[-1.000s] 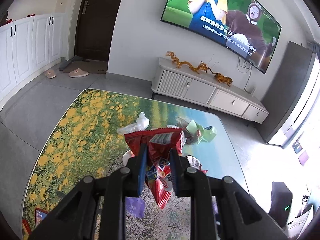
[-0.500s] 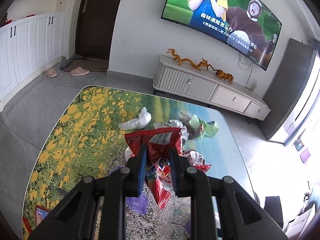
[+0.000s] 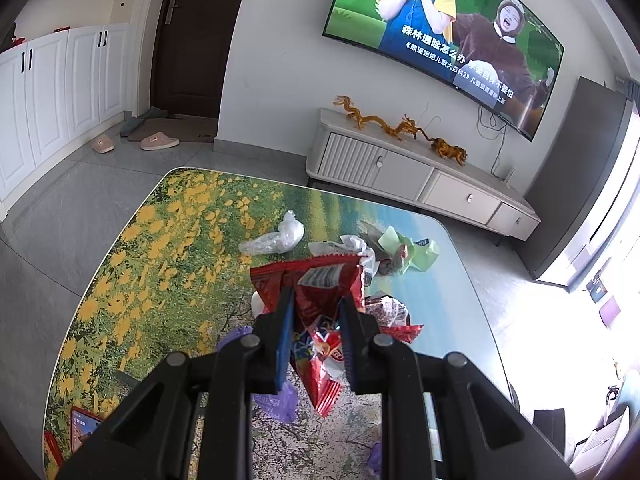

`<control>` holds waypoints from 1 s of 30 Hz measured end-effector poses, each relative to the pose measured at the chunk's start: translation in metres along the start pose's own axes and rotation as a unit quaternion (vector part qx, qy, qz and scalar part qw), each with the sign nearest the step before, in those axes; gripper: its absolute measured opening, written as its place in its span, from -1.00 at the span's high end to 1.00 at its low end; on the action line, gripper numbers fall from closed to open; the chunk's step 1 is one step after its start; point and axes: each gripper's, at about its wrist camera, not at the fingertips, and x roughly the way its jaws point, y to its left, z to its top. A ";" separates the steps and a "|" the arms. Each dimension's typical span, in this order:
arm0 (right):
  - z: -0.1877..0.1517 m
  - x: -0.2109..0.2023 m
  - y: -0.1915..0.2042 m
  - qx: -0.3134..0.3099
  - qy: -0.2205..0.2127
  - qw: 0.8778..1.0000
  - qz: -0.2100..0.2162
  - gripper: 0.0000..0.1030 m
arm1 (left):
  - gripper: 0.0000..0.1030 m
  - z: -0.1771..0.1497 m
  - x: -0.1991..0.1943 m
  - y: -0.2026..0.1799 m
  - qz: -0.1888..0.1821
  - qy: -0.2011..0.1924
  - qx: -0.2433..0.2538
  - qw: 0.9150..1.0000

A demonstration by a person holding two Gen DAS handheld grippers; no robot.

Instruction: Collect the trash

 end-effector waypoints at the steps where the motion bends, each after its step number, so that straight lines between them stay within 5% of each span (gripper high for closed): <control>1: -0.001 0.000 -0.001 0.002 0.001 1.000 -0.003 0.07 | 0.61 0.000 0.000 0.000 -0.001 0.000 0.000 1.000; 7: -0.007 -0.004 -0.004 0.004 0.007 1.000 -0.011 0.37 | 0.61 -0.002 0.000 -0.001 -0.006 0.002 0.001 1.000; 17: -0.009 -0.022 0.007 -0.023 -0.015 1.000 0.010 0.41 | 0.61 -0.004 -0.005 -0.006 -0.014 -0.001 0.010 1.000; 25: 0.003 -0.057 0.007 -0.009 -0.082 0.996 0.046 0.41 | 0.61 -0.003 -0.006 -0.004 -0.014 -0.001 0.007 1.000; 30: 0.012 -0.070 -0.006 0.011 -0.102 0.995 -0.006 0.41 | 0.61 -0.002 -0.008 0.000 -0.014 -0.004 0.000 1.000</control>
